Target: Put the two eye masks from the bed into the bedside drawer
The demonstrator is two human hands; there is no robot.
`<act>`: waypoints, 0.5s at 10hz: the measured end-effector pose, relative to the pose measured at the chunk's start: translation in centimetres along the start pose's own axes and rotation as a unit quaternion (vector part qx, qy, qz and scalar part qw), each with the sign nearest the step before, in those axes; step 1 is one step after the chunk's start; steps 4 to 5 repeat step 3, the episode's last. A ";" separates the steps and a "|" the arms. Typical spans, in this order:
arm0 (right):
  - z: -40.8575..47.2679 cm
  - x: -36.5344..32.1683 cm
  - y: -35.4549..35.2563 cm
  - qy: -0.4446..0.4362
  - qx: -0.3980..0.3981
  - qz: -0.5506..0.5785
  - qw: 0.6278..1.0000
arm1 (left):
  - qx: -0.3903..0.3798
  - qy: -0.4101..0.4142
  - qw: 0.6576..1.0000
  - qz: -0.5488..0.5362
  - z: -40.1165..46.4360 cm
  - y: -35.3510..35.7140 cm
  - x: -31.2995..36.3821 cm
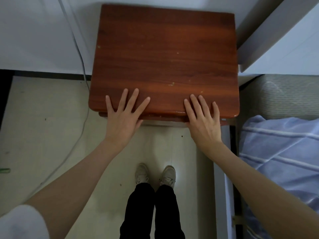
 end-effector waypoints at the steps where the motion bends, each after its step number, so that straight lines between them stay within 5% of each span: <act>1: 0.5 0.1 -0.2 0.015 -0.021 -0.017 1.000 | -0.005 -0.014 1.000 -0.009 0.7 -0.1 0.2; 3: 1.6 -0.1 -2.7 0.061 -0.085 0.192 0.976 | -0.030 -0.033 0.998 -0.035 0.6 0.1 0.5; 5: 1.6 -0.1 -2.7 0.061 -0.085 0.192 0.976 | -0.030 -0.033 0.998 -0.035 0.6 0.1 0.5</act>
Point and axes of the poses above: each hand's wrist, its own z-axis towards the middle knuckle, its own y-axis out of the palm, x = y × z, the point moved 7 cm from there along z, towards the middle knuckle, and after that the axes turned 4 degrees about z, right-handed, at the moved point
